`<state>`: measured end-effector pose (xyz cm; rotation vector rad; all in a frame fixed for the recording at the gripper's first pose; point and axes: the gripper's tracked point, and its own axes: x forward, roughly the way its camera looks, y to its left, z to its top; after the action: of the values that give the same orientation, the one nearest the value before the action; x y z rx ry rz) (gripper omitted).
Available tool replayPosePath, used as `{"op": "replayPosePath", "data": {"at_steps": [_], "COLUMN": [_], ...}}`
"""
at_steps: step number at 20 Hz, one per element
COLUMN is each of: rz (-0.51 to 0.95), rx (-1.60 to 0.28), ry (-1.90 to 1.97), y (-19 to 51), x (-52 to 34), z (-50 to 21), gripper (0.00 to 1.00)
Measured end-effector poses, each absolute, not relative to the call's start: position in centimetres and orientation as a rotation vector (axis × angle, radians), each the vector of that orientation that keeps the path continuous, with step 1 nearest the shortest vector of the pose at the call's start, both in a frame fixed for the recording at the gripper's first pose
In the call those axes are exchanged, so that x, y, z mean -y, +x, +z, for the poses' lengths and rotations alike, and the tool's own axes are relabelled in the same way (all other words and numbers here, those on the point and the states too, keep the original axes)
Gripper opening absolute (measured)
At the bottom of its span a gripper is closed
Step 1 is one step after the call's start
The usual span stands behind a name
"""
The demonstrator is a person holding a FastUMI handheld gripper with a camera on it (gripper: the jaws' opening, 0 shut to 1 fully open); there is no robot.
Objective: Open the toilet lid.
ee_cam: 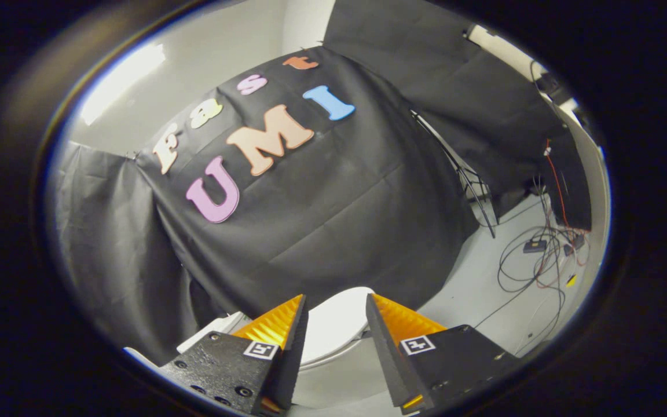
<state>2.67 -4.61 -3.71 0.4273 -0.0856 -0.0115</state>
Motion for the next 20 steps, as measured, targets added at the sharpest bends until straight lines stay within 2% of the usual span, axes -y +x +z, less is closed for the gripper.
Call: {"op": "replayPosePath", "data": {"at_steps": [14,20], "rz": [0.041,-0.043], "rx": [0.017,0.001], "ry": [0.850,0.979], "y": [11.4,16.0], "x": [4.7,4.6], "z": [-12.4,-16.1], "gripper": [0.62,0.62]}}
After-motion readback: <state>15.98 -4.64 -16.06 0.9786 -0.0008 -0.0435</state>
